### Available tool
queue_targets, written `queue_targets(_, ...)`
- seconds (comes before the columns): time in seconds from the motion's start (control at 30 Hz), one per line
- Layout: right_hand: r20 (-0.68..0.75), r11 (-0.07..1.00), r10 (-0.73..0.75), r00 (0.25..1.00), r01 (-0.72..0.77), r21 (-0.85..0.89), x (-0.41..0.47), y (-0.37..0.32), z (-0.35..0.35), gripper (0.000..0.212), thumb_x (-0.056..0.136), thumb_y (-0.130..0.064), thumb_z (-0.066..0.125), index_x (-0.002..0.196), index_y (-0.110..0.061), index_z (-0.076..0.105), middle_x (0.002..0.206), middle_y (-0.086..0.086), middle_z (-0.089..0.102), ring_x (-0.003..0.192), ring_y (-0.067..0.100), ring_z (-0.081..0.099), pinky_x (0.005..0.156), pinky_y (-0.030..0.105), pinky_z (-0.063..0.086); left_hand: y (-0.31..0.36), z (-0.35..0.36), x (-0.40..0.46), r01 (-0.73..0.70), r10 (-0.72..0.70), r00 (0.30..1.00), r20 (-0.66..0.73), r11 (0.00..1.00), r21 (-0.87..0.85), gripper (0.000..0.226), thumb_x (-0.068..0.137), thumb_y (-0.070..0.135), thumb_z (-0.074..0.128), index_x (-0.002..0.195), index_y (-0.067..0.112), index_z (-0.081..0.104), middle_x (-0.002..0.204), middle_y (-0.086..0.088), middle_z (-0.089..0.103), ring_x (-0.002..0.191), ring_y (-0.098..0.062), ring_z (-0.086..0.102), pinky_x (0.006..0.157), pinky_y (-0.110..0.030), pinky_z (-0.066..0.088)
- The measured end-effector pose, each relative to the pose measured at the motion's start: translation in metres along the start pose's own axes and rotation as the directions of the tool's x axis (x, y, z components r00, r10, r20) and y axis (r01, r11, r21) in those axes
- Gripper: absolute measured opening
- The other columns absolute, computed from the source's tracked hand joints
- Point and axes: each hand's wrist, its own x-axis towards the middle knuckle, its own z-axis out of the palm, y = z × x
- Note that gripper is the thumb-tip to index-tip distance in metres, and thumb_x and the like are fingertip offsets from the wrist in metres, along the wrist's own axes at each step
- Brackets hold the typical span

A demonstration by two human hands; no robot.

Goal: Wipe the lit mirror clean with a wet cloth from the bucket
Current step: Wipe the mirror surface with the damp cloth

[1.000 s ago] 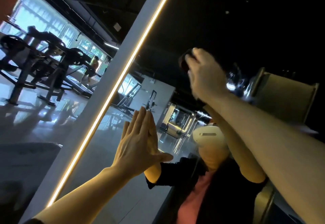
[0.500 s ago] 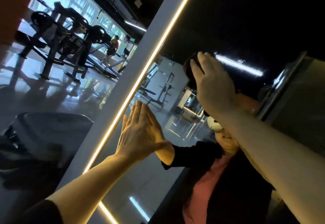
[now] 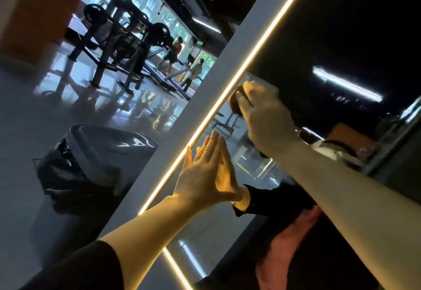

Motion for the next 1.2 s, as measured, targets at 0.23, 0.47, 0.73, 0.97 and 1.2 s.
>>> queue_targets(0.23,-0.072,0.985,0.172,0.982,-0.173,-0.008,0.037,0.022,-0.004,0.047,0.092,-0.007,0.05,0.139,0.004,0.049,0.142,0.027,0.048,0.134,0.041,0.044,0.113,0.045,0.035,-0.01,0.01,-0.02,0.033,-0.034,0.999,0.015,0.998,0.061,0.133,0.067,0.083,0.056,0.151,0.017,-0.024,0.153,0.003,-0.035,0.14,-0.018,-0.031,0.116,-0.049,-0.019)
queue_targets(0.47,0.04,0.984,-0.155,0.987,0.15,0.098,-0.002,-0.036,0.013,0.047,0.083,-0.01,0.053,0.128,0.004,0.059,0.131,0.023,0.059,0.122,0.041,0.057,0.1,0.046,0.048,-0.016,0.008,-0.02,0.007,-0.013,0.998,0.069,0.997,0.081,0.129,0.068,0.08,0.057,0.141,0.022,-0.033,0.15,0.003,-0.036,0.139,-0.017,-0.027,0.118,-0.053,-0.014)
queue_targets(0.73,0.042,0.997,0.081,0.996,-0.081,-0.015,-0.017,0.036,-0.03,0.053,0.086,-0.002,0.063,0.138,0.004,0.051,0.143,0.026,0.048,0.134,0.043,0.044,0.111,0.049,0.037,0.009,-0.022,-0.017,-0.021,0.017,0.999,-0.045,0.997,-0.072,0.122,0.072,0.065,0.071,0.15,0.026,-0.015,0.161,0.001,-0.013,0.151,-0.021,-0.007,0.122,-0.051,0.004)
queue_targets(0.97,0.155,0.965,-0.263,0.952,0.263,0.02,-0.093,0.038,-0.045,0.052,0.083,-0.012,0.051,0.133,0.001,0.057,0.141,0.024,0.052,0.133,0.04,0.048,0.113,0.048,0.033,0.067,-0.024,-0.008,-0.054,0.034,0.996,-0.077,0.962,-0.269,0.14,0.053,0.079,0.067,0.156,0.023,-0.009,0.163,-0.002,-0.018,0.15,-0.023,-0.016,0.123,-0.049,0.009)
queue_targets(1.2,0.068,0.993,-0.109,0.992,0.105,0.054,-0.157,0.057,-0.059,0.045,0.09,0.0,0.045,0.133,-0.001,0.058,0.141,0.021,0.054,0.133,0.037,0.049,0.115,0.045,0.034,0.108,-0.003,-0.021,-0.169,0.154,0.983,-0.097,0.971,-0.172,0.134,0.064,0.079,0.064,0.154,0.021,-0.016,0.161,0.001,-0.022,0.148,-0.015,-0.023,0.123,-0.048,-0.002)
